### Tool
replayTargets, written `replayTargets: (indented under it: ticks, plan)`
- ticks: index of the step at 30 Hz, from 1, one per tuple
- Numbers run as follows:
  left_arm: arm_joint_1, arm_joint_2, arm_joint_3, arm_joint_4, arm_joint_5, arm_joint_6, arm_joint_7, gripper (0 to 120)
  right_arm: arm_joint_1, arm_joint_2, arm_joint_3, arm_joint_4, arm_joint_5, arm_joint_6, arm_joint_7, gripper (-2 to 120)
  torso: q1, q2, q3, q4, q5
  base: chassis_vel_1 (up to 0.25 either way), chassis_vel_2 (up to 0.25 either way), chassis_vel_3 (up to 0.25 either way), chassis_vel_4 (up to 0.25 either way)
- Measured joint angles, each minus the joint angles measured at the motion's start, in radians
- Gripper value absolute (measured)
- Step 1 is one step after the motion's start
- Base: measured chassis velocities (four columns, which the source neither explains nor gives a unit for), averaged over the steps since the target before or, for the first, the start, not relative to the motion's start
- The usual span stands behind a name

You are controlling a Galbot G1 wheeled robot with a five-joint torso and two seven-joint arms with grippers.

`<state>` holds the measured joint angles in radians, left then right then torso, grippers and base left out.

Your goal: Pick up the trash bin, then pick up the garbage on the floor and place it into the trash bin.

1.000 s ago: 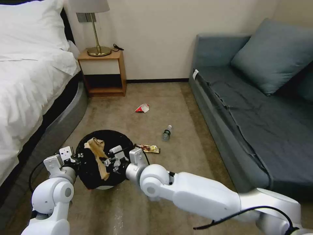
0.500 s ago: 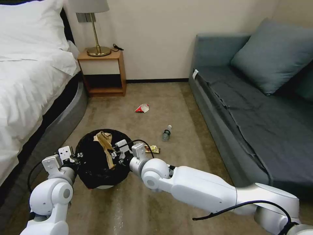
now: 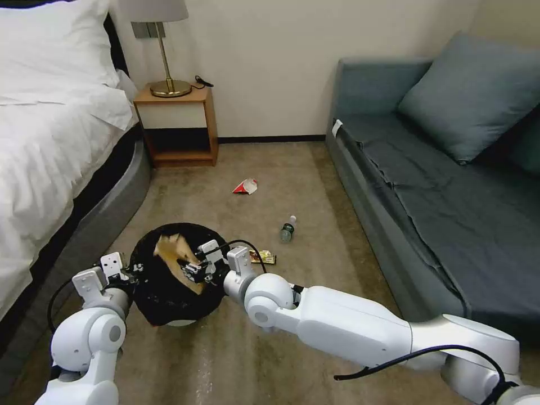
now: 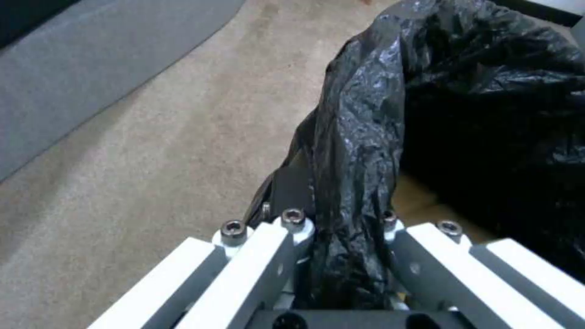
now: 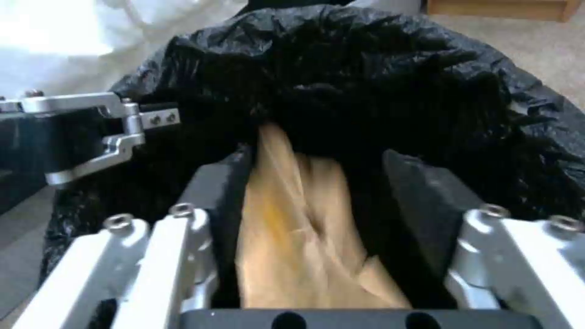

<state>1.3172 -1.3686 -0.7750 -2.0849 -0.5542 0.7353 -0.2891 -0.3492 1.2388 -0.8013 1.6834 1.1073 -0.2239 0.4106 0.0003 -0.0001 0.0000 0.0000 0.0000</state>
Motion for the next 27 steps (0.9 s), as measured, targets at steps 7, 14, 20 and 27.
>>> replayTargets:
  ticks: [7,14,20,27]
  plan:
    - [0.0,0.001,-0.004,0.01,0.001,0.0,0.0,4,-0.006,0.002,0.034,0.029,0.006,0.01,0.004,90,0.0,0.0,0.0,0.0,0.0,0.0,0.0,0.0,0.0]
    - [-0.014,0.005,-0.032,0.032,0.006,0.0,0.0,4,-0.018,-0.017,0.141,0.108,0.018,0.021,0.003,100,0.0,0.0,0.0,0.0002,0.0,0.0,0.0,0.0,0.0]
    - [-0.026,0.009,-0.062,0.034,-0.02,0.0,-0.006,4,-0.054,-0.1,0.283,0.182,0.007,0.032,-0.015,100,0.0,0.0,0.0,0.0002,0.0001,0.0,0.0,0.0,0.0]
    - [-0.03,0.001,-0.096,0.039,-0.023,0.0,-0.019,4,-0.21,-0.288,0.477,0.287,-0.076,0.041,-0.05,100,0.0,0.0,0.0,-0.0002,0.0004,0.0,0.0,0.0,0.0]
